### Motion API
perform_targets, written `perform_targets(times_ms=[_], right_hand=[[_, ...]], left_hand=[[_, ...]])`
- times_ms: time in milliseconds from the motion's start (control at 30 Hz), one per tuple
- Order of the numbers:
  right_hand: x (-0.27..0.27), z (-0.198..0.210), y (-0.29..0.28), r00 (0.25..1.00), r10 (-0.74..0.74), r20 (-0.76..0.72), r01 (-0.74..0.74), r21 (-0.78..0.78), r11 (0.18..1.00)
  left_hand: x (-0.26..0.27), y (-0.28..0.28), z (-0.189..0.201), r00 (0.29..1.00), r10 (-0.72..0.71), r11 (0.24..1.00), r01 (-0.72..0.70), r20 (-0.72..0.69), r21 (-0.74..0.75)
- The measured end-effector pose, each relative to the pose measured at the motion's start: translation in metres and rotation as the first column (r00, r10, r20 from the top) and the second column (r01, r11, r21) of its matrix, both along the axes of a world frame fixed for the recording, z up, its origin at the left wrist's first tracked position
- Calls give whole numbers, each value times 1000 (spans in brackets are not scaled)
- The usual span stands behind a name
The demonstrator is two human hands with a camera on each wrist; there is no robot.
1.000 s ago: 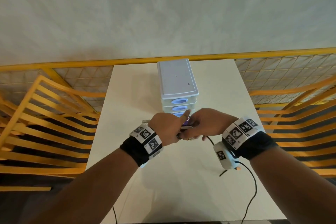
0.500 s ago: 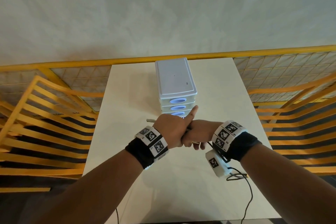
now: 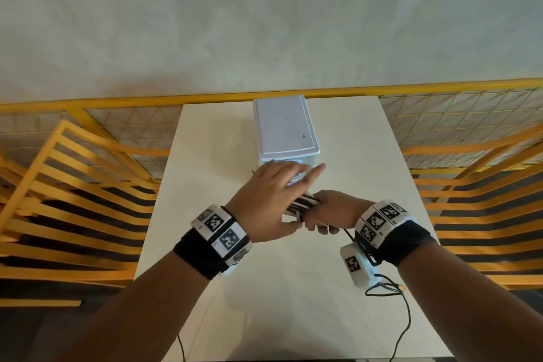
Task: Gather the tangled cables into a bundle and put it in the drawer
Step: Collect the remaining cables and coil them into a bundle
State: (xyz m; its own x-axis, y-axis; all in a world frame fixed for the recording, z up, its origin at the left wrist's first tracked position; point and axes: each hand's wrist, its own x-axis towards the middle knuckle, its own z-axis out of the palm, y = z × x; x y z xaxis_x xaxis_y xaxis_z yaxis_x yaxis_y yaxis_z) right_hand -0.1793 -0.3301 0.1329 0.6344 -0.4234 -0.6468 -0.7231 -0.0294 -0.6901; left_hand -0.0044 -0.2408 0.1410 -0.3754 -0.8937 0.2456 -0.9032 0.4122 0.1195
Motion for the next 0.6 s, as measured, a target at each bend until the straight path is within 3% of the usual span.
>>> perform_targets(times_ms=[67, 133, 200, 233, 300, 367, 400, 467, 533, 600], right_hand=[[-4, 3, -5, 996, -75, 43, 76, -8, 997], [-7, 7, -11, 985, -137, 109, 138, 1, 990], [-8, 11, -15, 963, -194, 185, 191, 34, 981], [-7, 14, -16, 949, -216, 228, 209, 57, 976], [-4, 20, -15, 921, -233, 312, 205, 121, 971], [0, 24, -10, 903, -227, 364, 164, 196, 967], [3, 24, -7, 900, -227, 372, 147, 233, 961], [8, 21, 0, 903, -209, 375, 109, 271, 956], [12, 16, 9, 911, -183, 371, 76, 284, 956], [16, 14, 15, 904, -191, 382, 63, 324, 944]], left_hand=[[2, 13, 9, 962, 101, 977, -145, -255, -159], [3, 28, 6, 845, 160, 921, -314, -510, -232], [0, 39, -9, 740, 318, 916, -400, -593, -8], [-1, 42, -23, 696, 397, 914, -357, -598, 193], [-6, 39, -44, 555, 521, 834, -171, -649, 524], [-10, 29, -49, 281, 624, 755, 24, -729, 655], [-11, 23, -49, 128, 632, 754, 125, -764, 645], [-12, 11, -45, -88, 554, 814, 267, -828, 516], [-15, 4, -32, -239, 496, 840, 378, -835, 390], [-16, -2, -19, -318, 490, 844, 408, -812, 349]])
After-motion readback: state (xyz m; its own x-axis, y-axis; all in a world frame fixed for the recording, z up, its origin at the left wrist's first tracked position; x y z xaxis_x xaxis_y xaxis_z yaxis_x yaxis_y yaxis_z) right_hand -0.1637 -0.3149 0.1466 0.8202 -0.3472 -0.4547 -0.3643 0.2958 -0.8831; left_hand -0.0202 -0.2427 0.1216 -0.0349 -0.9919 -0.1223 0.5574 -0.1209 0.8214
